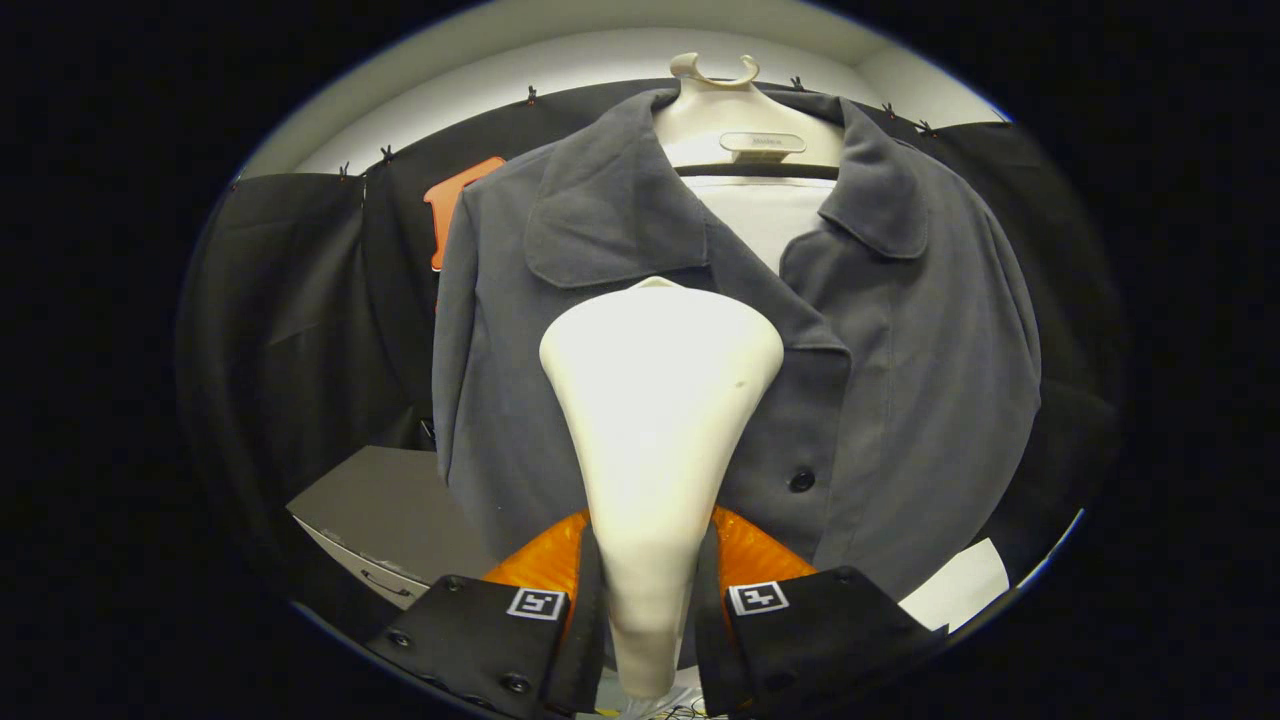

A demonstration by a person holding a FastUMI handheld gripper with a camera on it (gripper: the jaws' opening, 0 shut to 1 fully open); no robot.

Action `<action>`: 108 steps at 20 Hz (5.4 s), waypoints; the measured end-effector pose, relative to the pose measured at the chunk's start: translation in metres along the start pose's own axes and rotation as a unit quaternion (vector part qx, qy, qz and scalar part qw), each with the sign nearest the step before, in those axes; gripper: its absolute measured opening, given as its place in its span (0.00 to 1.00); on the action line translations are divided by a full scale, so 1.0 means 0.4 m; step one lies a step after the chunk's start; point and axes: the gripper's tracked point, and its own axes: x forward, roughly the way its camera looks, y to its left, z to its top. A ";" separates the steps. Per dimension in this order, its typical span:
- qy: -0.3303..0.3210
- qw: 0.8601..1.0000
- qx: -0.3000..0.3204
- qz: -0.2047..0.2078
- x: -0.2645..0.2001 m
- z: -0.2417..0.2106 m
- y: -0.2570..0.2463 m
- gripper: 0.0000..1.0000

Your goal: Iron the clothes twice with a garment steamer, once on the left side and once on the right side.

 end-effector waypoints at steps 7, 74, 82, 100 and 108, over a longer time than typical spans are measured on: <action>0.022 1.000 0.007 0.001 0.007 -0.083 0.001 0.46; 0.083 0.993 0.032 -0.074 -0.149 -0.294 -0.150 0.46; 0.034 0.995 0.021 -0.095 -0.177 -0.092 -0.217 0.46; -0.008 0.988 0.004 -0.156 -0.096 0.131 -0.440 0.46; -0.001 0.990 0.013 -0.139 -0.071 0.104 -0.466 0.46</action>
